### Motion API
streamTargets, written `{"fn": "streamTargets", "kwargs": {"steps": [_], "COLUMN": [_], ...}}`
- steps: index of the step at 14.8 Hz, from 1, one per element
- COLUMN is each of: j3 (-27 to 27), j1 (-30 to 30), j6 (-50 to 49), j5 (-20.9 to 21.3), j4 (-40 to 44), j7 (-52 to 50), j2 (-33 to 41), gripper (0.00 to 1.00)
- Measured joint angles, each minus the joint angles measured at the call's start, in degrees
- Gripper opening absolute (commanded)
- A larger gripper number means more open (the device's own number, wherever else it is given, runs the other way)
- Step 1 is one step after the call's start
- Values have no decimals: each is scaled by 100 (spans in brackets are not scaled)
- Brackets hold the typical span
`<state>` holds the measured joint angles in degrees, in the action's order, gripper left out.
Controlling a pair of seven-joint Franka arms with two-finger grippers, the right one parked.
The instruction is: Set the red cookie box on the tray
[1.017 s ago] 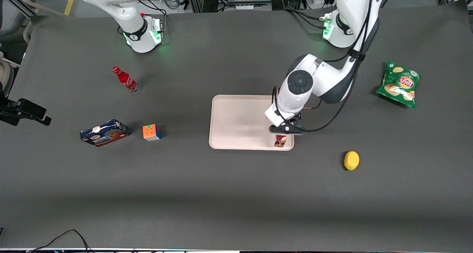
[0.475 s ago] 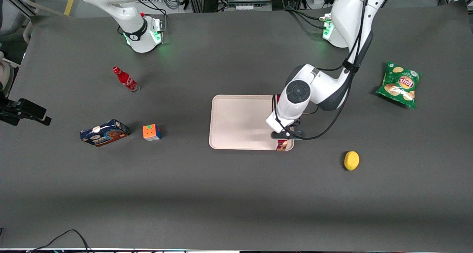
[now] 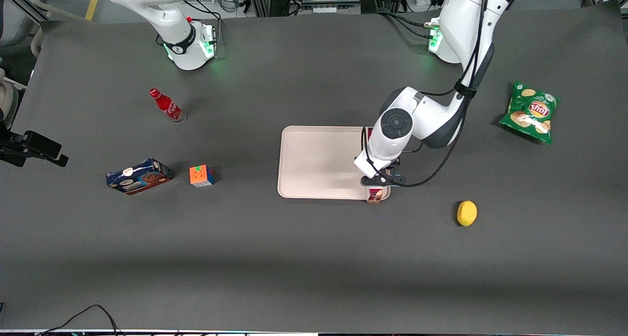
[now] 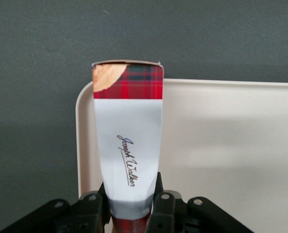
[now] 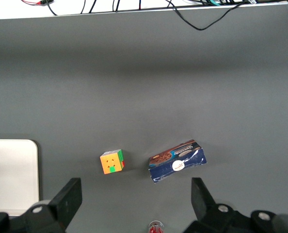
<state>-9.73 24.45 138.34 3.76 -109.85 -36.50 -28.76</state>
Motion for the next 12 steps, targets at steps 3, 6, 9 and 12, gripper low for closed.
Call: {"fn": "streamTargets", "kwargs": {"steps": [3,6,9,12], "j3": [0,13,215,531], "j1": [1,2,1,-18], "j6": [0,3,-190,-1108], "j5": [-1,-2,-1,-2], "j4": [0,31,255,815], "j7": [-31,-47,-31,403], "j2": [0,13,171,584], "gripper": [100,100,100,100]}}
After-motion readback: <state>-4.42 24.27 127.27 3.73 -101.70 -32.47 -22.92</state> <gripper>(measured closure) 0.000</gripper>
